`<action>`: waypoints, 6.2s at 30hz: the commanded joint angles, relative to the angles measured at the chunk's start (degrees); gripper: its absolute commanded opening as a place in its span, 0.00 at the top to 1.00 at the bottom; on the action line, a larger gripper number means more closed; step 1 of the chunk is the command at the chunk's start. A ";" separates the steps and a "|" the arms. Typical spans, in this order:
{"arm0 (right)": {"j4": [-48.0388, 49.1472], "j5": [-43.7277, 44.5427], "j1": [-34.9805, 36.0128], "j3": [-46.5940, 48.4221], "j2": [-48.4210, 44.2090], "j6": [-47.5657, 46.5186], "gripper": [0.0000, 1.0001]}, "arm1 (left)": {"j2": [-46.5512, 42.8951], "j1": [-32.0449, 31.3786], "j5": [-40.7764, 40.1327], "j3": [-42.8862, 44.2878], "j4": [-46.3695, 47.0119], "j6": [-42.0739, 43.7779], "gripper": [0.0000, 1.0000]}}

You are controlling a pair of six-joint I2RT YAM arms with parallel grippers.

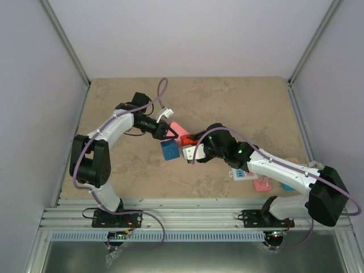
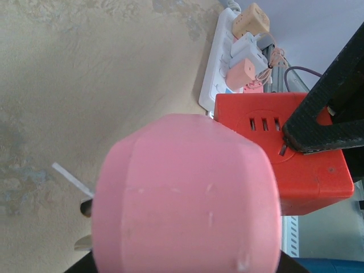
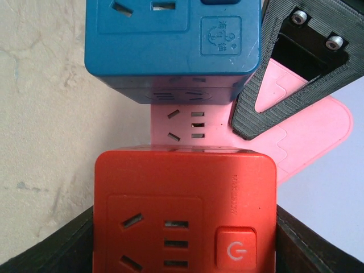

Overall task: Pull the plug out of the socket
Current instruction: Remove the plug from the socket.

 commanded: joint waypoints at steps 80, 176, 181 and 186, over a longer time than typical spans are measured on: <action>10.36 -0.35 -4.04 -9.62 -5.70 -0.71 0.96 | -0.50 3.36 -3.60 0.47 5.60 -2.29 1.00; -5.19 2.89 -0.50 2.32 -0.94 2.62 0.95 | 0.38 3.44 -15.21 -1.27 12.73 -9.68 1.00; -4.07 5.66 1.01 1.38 -0.21 1.72 0.95 | 0.47 3.44 -14.82 -1.27 12.55 -9.49 1.00; -1.45 5.77 -0.11 -0.95 -2.06 1.38 0.96 | 0.25 3.43 -14.55 -1.26 12.49 -9.40 1.00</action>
